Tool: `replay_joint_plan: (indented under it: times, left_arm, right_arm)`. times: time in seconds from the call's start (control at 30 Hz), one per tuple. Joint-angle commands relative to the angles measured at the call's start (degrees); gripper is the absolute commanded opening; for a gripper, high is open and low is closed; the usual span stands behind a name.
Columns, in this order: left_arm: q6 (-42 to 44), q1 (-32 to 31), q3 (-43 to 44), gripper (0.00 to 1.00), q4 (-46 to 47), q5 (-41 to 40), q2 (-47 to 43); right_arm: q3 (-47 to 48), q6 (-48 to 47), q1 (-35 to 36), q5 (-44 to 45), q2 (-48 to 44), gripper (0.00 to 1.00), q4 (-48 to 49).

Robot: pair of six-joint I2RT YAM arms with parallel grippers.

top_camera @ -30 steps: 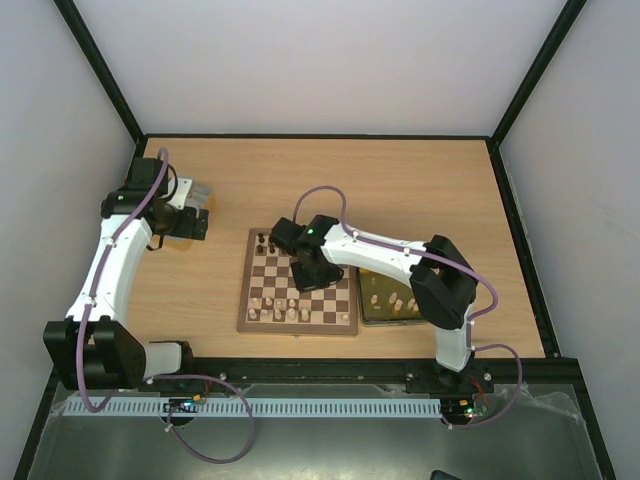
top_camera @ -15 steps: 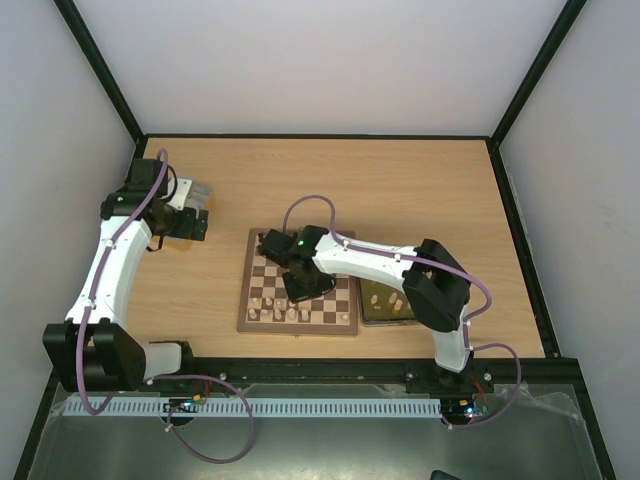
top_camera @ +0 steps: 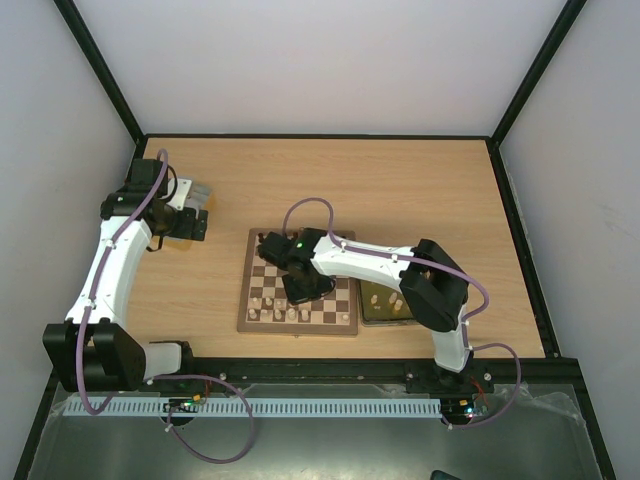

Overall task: Set up the chess pieces on the board
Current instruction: Place the chess piece on the chessboard.

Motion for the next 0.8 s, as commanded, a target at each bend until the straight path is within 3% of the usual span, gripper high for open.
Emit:
replay_joint_plan:
  times: [0.0,0.77]
  left_arm:
    - [-0.56,-0.09,-0.43,0.99,0.52,-0.3,-0.76]
    - [-0.57,-0.13,-0.18,0.99,0.54,-0.3,-0.28]
  right_arm:
    - [-1.11,0.92,0.38,0.75,0.21,0.02,-0.42]
    - [-0.95,-0.03,0.4,-0.59,0.77,0.02,0.23]
